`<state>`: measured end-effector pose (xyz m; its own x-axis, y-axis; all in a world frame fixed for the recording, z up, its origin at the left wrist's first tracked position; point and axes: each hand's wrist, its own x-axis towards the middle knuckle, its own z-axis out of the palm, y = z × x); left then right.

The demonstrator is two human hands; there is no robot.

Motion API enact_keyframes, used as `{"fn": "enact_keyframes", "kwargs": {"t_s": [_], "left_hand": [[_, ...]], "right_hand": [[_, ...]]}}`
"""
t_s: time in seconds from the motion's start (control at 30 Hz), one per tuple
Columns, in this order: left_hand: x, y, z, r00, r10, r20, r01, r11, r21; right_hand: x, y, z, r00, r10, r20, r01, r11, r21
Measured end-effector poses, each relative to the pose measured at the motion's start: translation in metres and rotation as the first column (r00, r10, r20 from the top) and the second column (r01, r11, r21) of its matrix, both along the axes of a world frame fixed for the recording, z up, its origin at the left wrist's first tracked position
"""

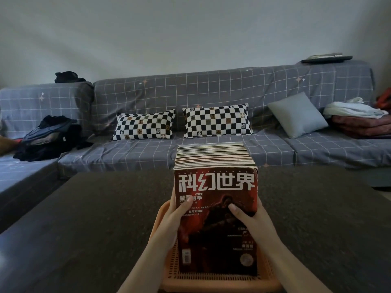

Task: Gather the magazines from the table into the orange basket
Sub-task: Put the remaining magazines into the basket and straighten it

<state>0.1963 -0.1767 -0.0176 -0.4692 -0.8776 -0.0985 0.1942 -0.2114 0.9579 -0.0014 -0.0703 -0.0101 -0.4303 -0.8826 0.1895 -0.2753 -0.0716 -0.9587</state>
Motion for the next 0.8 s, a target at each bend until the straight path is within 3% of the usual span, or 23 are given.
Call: {"fn": "enact_keyframes", "kwargs": {"t_s": [0.33, 0.43, 0.47, 0.5, 0.57, 0.6, 0.63, 0.67, 0.7, 0.77, 0.8], "left_hand": [[-0.003, 0.011, 0.002, 0.996, 0.031, 0.08, -0.019, 0.989, -0.148], [0.003, 0.025, 0.006, 0.96, 0.108, 0.258, -0.025, 0.952, -0.304], [0.007, 0.031, 0.006, 0.907, 0.181, 0.38, -0.024, 0.924, -0.382], [0.013, 0.036, 0.004, 0.797, 0.294, 0.527, -0.011, 0.88, -0.474], [0.028, 0.049, -0.007, 0.449, 0.54, 0.712, 0.073, 0.772, -0.631], [0.035, 0.054, -0.012, 0.322, 0.577, 0.751, 0.101, 0.767, -0.633], [0.042, 0.058, -0.017, 0.277, 0.547, 0.79, 0.074, 0.808, -0.585], [0.049, 0.062, -0.019, 0.305, 0.478, 0.824, -0.001, 0.865, -0.502], [0.055, 0.065, -0.021, 0.389, 0.398, 0.831, -0.098, 0.915, -0.392], [0.065, 0.069, -0.023, 0.585, 0.268, 0.765, -0.226, 0.96, -0.163], [0.07, 0.07, -0.025, 0.662, 0.227, 0.714, -0.26, 0.963, -0.066]], "right_hand": [[0.001, 0.006, 0.006, 1.0, 0.0, -0.008, 0.0, 1.0, 0.01], [0.004, 0.014, 0.006, 0.998, -0.038, -0.057, 0.044, 0.993, 0.11], [0.004, 0.019, 0.004, 0.991, -0.071, -0.113, 0.089, 0.983, 0.16], [0.005, 0.025, 0.002, 0.977, -0.105, -0.187, 0.142, 0.971, 0.195], [0.009, 0.04, -0.005, 0.913, -0.174, -0.37, 0.263, 0.943, 0.205], [0.011, 0.049, -0.009, 0.861, -0.199, -0.468, 0.325, 0.923, 0.207], [0.013, 0.057, -0.014, 0.817, -0.214, -0.536, 0.38, 0.898, 0.221], [0.014, 0.064, -0.02, 0.802, -0.221, -0.555, 0.417, 0.872, 0.255], [0.015, 0.07, -0.026, 0.839, -0.232, -0.493, 0.422, 0.849, 0.318], [0.016, 0.081, -0.032, 0.943, -0.286, -0.171, 0.333, 0.824, 0.458], [0.017, 0.085, -0.035, 0.952, -0.307, 0.002, 0.267, 0.831, 0.487]]}}
